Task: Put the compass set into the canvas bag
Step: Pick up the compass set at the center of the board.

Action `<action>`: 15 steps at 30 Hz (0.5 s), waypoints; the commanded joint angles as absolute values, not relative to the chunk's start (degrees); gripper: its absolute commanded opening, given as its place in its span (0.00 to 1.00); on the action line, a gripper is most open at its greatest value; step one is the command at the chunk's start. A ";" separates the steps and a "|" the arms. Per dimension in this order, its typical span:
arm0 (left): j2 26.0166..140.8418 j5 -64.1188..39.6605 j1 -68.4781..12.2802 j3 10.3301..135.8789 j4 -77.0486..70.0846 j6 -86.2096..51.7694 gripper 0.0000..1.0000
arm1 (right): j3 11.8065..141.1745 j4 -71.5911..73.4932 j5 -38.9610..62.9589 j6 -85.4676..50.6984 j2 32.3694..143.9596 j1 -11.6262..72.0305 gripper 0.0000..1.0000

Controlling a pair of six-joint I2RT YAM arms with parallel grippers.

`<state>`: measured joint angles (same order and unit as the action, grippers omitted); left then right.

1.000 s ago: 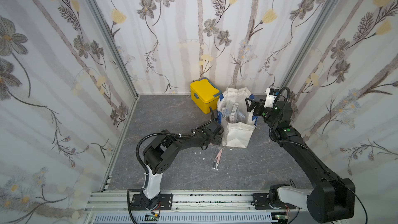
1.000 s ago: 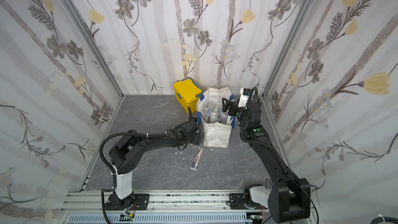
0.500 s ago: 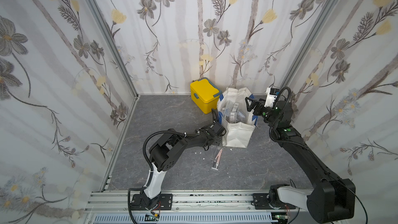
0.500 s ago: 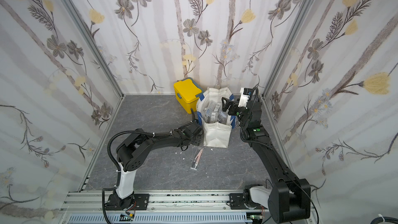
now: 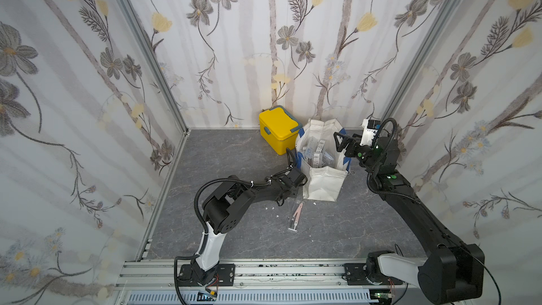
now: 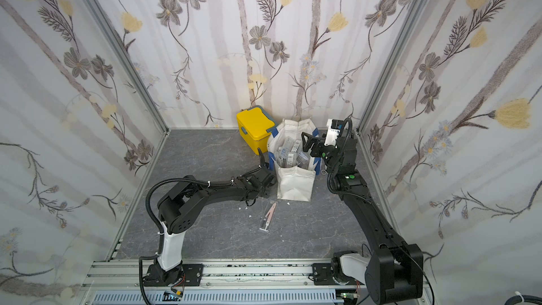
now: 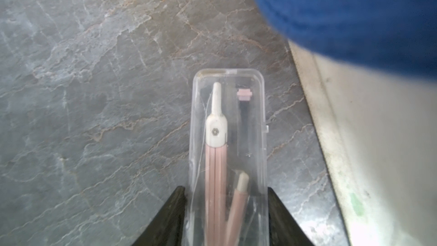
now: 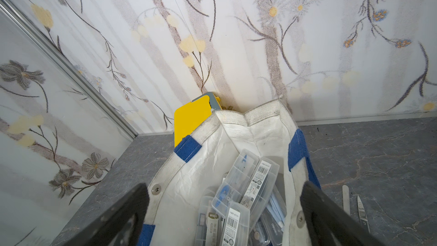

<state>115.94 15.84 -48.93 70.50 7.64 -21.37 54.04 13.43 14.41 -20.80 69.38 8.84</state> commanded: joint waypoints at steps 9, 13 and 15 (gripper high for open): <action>108.47 16.44 -48.95 59.98 -0.17 -21.36 0.48 | 58.12 10.84 19.94 -19.61 71.62 9.81 1.00; 104.44 16.50 -48.99 55.06 -6.01 -21.36 0.48 | 59.18 10.26 19.79 -17.39 72.31 11.95 1.00; 102.20 16.57 -48.87 52.70 -8.89 -21.19 0.48 | 59.62 9.98 19.78 -16.64 72.75 13.03 0.99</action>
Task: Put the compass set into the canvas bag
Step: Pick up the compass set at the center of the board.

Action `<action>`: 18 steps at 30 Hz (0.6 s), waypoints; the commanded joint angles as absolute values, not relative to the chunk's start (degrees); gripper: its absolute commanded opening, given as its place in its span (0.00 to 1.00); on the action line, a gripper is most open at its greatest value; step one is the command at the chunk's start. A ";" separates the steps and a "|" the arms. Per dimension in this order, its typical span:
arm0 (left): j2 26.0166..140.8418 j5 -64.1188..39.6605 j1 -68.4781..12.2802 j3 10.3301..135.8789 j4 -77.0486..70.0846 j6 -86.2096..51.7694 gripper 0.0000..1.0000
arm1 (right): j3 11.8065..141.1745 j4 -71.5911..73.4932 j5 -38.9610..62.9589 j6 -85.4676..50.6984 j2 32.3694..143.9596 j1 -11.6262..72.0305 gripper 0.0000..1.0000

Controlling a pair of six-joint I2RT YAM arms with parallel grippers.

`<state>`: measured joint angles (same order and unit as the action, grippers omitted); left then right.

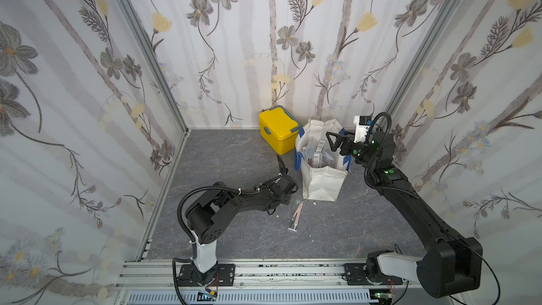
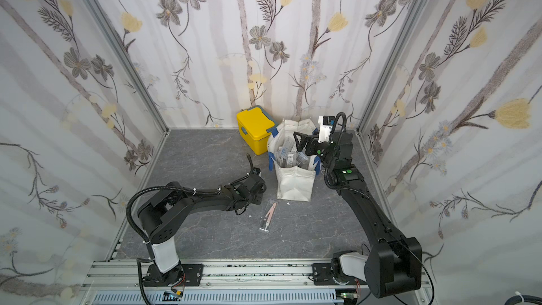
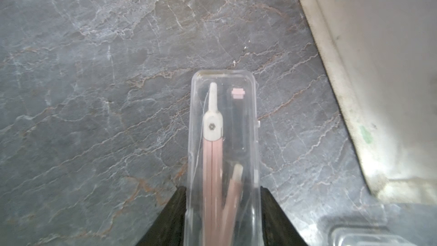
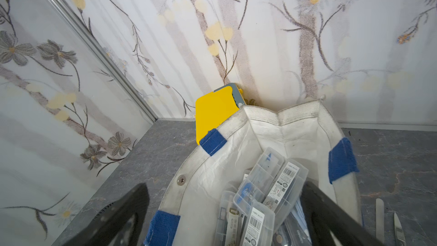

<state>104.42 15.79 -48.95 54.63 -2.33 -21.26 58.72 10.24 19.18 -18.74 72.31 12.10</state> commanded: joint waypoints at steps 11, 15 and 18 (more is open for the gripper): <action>102.02 15.73 -48.87 53.93 -5.05 -21.45 0.56 | 61.96 9.36 21.01 -15.47 75.53 16.56 1.00; 104.44 15.43 -48.87 58.08 3.33 -23.97 0.58 | 61.96 9.54 21.11 -15.54 75.51 16.78 0.99; 105.57 15.13 -48.87 60.51 9.49 -26.06 0.59 | 61.94 9.56 21.05 -15.38 75.40 16.78 0.99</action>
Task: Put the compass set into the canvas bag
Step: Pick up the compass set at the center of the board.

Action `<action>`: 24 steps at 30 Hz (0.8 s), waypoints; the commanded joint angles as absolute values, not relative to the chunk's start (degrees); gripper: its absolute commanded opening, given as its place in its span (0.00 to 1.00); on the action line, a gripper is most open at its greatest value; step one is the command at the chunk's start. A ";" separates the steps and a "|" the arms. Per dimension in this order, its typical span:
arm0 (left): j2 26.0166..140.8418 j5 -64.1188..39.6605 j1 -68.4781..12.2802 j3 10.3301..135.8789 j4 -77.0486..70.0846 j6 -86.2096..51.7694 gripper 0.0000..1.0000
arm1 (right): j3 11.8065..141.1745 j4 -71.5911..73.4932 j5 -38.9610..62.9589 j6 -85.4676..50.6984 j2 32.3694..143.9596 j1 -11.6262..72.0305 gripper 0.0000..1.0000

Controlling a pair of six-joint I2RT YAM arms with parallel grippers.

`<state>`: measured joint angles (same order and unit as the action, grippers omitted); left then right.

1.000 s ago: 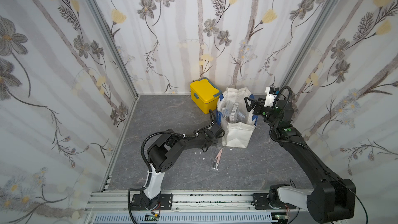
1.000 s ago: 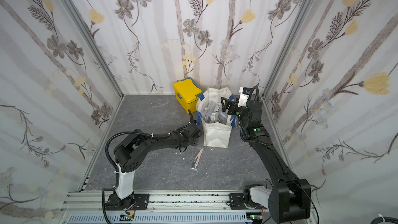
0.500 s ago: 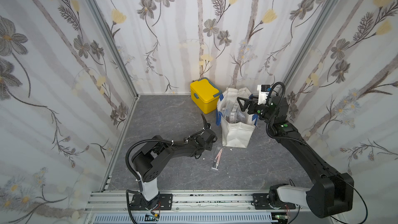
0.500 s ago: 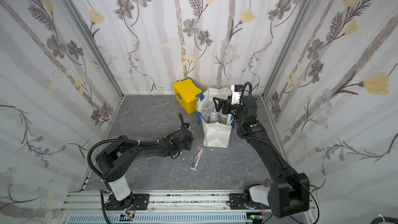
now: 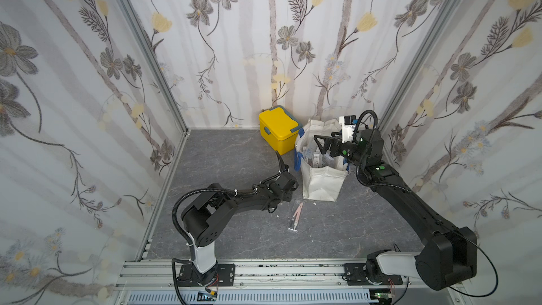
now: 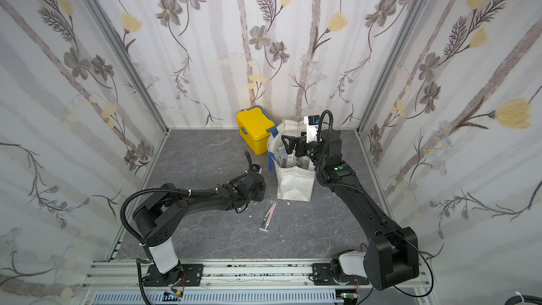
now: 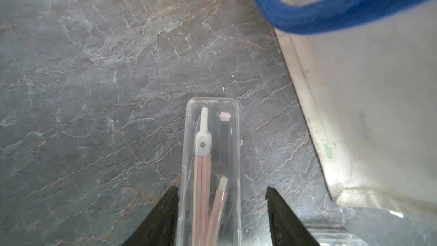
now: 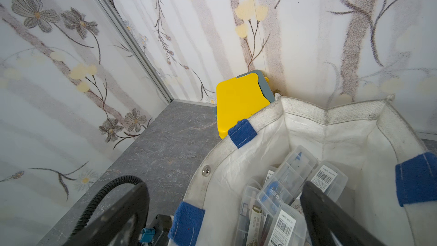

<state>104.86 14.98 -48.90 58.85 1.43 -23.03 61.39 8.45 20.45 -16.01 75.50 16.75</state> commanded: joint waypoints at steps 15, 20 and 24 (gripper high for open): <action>110.09 12.40 -48.94 64.58 18.05 -28.17 0.57 | 61.70 11.04 21.45 -15.73 75.32 16.96 0.99; 110.39 12.22 -48.96 64.45 17.58 -27.91 0.46 | 61.66 11.22 21.43 -15.83 75.38 16.94 1.00; 109.88 13.01 -48.97 63.52 16.93 -28.04 0.41 | 61.55 11.50 21.49 -15.98 75.33 16.89 0.99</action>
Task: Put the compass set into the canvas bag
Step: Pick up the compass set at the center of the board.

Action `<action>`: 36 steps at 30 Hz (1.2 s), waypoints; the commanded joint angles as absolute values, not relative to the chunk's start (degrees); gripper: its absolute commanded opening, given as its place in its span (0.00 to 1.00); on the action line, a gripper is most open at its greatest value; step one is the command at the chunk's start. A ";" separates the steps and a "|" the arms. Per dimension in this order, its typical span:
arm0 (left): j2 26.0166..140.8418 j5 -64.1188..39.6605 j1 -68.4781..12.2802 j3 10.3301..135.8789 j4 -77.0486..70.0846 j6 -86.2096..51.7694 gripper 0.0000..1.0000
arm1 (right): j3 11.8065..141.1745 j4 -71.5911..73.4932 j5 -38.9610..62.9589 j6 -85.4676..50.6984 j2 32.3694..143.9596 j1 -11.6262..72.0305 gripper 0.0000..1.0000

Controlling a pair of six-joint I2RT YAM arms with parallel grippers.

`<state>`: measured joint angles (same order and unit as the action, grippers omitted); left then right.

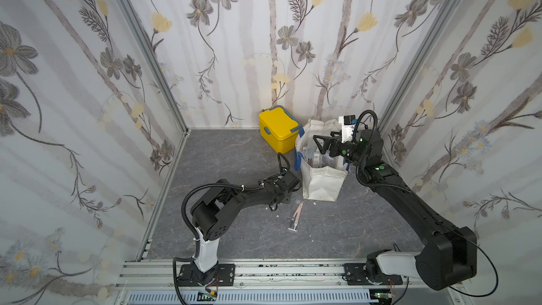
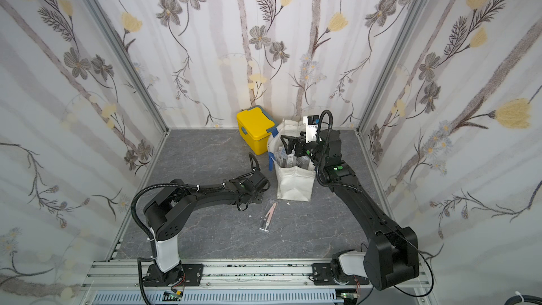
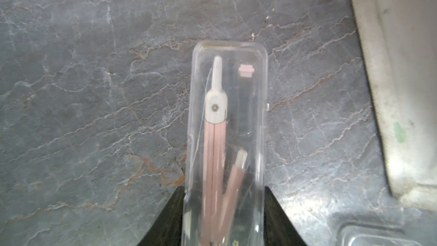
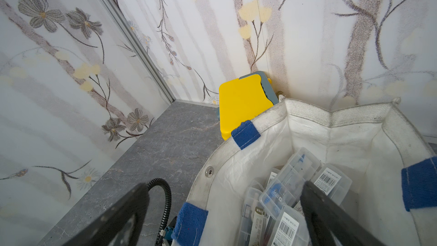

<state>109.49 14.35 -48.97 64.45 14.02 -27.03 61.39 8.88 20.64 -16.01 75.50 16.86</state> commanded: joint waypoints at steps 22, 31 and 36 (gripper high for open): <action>91.34 18.26 -48.99 46.01 -6.59 -25.54 0.41 | 65.07 8.96 25.84 -15.29 79.73 19.15 1.00; 80.25 18.21 -49.11 38.76 -19.55 -22.14 0.41 | 69.65 4.21 28.68 -15.29 83.85 22.41 0.92; 75.93 17.49 -49.06 39.01 -23.30 -20.29 0.42 | 72.89 0.85 29.86 -15.77 87.40 24.58 0.86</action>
